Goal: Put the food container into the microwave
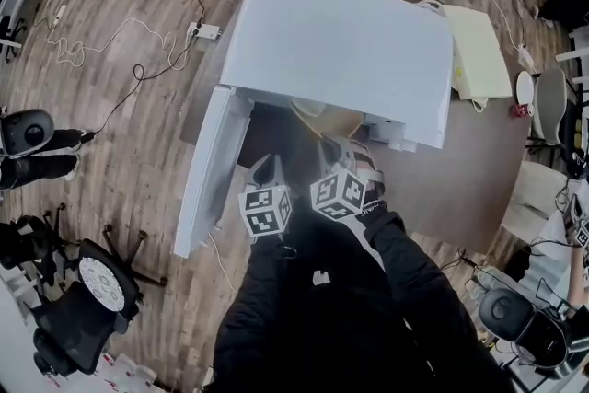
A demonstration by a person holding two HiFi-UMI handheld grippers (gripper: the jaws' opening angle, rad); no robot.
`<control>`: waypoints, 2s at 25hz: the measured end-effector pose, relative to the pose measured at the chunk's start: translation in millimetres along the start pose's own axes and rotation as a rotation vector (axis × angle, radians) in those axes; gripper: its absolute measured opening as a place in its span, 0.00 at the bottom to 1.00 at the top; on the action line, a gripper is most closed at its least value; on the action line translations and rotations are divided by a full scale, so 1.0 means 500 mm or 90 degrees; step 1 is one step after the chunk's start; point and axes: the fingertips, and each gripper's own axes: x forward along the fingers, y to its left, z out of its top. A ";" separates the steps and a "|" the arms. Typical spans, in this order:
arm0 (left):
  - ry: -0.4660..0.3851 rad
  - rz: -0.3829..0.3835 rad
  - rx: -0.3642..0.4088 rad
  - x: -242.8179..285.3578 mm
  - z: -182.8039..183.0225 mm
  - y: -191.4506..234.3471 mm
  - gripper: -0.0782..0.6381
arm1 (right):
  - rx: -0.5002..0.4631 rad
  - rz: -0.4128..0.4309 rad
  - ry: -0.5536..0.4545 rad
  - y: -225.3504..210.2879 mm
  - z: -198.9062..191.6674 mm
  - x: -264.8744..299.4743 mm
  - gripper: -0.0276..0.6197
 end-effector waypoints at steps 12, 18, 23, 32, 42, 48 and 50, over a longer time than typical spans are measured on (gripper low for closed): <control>0.017 -0.009 0.011 0.083 0.046 0.037 0.16 | -0.003 -0.012 0.005 -0.063 0.026 0.112 0.10; 0.022 -0.014 0.016 0.106 0.058 0.040 0.16 | 0.000 -0.011 -0.002 -0.080 0.032 0.139 0.10; 0.024 -0.011 0.014 0.109 0.060 0.035 0.16 | 0.017 -0.006 -0.022 -0.090 0.033 0.142 0.10; -0.012 -0.001 0.016 0.035 0.067 0.010 0.16 | 0.091 -0.007 -0.084 -0.078 0.067 0.030 0.17; -0.050 -0.031 0.036 -0.100 0.060 -0.114 0.16 | 0.247 -0.047 -0.121 -0.070 0.028 -0.242 0.08; -0.093 -0.064 0.074 -0.164 0.092 -0.217 0.16 | 0.295 -0.106 -0.178 -0.116 0.029 -0.380 0.08; -0.114 -0.071 0.087 -0.196 0.114 -0.247 0.16 | 0.300 -0.123 -0.205 -0.135 0.041 -0.425 0.08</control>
